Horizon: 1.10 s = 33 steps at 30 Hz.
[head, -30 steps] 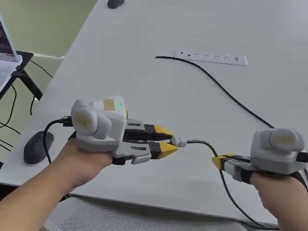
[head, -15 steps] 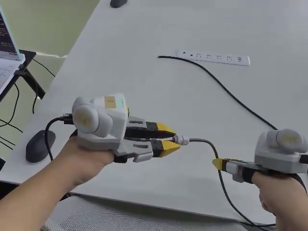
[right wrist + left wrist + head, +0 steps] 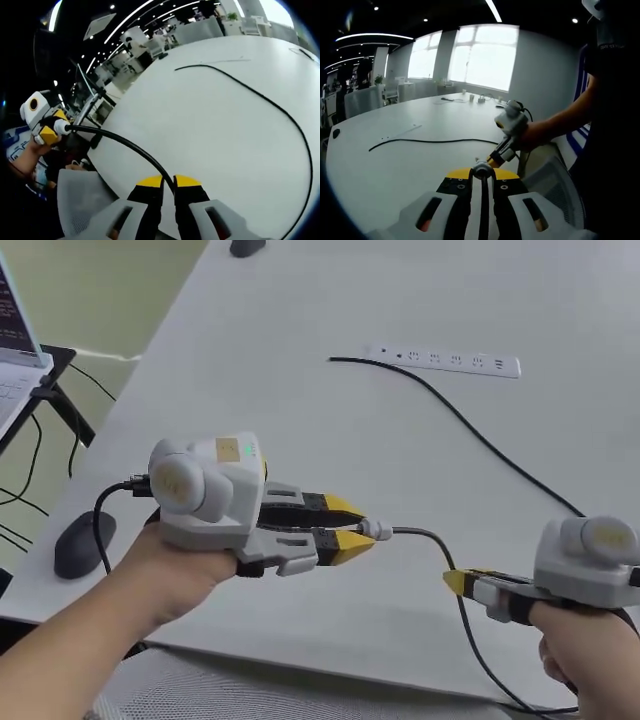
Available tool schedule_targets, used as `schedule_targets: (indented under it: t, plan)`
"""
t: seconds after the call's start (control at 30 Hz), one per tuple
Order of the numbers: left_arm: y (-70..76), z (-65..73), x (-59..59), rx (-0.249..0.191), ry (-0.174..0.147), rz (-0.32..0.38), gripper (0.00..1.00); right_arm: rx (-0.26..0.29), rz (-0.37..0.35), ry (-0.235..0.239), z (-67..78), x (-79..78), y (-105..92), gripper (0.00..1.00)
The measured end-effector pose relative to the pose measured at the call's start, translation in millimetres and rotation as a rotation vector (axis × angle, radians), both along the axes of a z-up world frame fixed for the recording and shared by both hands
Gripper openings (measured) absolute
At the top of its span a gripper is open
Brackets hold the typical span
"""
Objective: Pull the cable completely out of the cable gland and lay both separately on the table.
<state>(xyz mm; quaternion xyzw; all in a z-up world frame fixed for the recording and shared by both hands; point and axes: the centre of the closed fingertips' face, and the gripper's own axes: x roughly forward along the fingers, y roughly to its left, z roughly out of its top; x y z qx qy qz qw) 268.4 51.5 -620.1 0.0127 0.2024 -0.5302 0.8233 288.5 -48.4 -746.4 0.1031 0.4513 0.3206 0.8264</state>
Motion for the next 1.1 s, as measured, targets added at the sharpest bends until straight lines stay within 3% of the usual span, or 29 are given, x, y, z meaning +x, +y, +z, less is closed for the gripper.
schedule_targets:
  t: [0.1,0.2,0.37,0.47,0.53,0.73,0.9,0.97,1.1]
  plan:
    - [0.6,0.1,1.1,0.001,0.0,0.002,0.15,-0.036,0.055,-0.079,4.5,3.5,-2.6,0.04]
    - [0.1,-2.0,0.5,0.007,0.002,-0.006,0.15,-0.045,0.07,-0.084,8.9,0.7,-2.3,0.1]
    - [-1.0,-3.7,0.0,0.007,0.007,-0.009,0.15,-0.032,0.108,-0.145,21.9,3.6,-3.3,0.17]
    - [-1.9,-4.6,-0.6,0.008,0.013,-0.015,0.15,0.004,0.131,-0.238,45.0,8.4,3.0,0.22]
    - [-1.6,-4.5,-0.4,0.007,0.017,-0.013,0.15,-0.013,0.181,-0.311,59.9,9.2,7.9,0.23]
    - [0.1,-5.1,-1.4,0.009,0.026,-0.011,0.15,-0.139,0.481,-0.572,88.6,-1.2,43.8,0.25]
    - [1.1,-5.6,-2.0,0.011,0.028,-0.01,0.15,-0.148,0.592,-0.617,90.0,-15.2,76.0,0.25]
    - [0.8,-4.5,-2.0,0.004,0.032,-0.007,0.15,-0.183,0.614,-0.64,86.9,-14.6,80.1,0.24]
    - [0.3,-2.5,-2.0,-0.003,0.033,-0.003,0.15,-0.178,0.641,-0.657,87.7,-17.2,90.5,0.18]
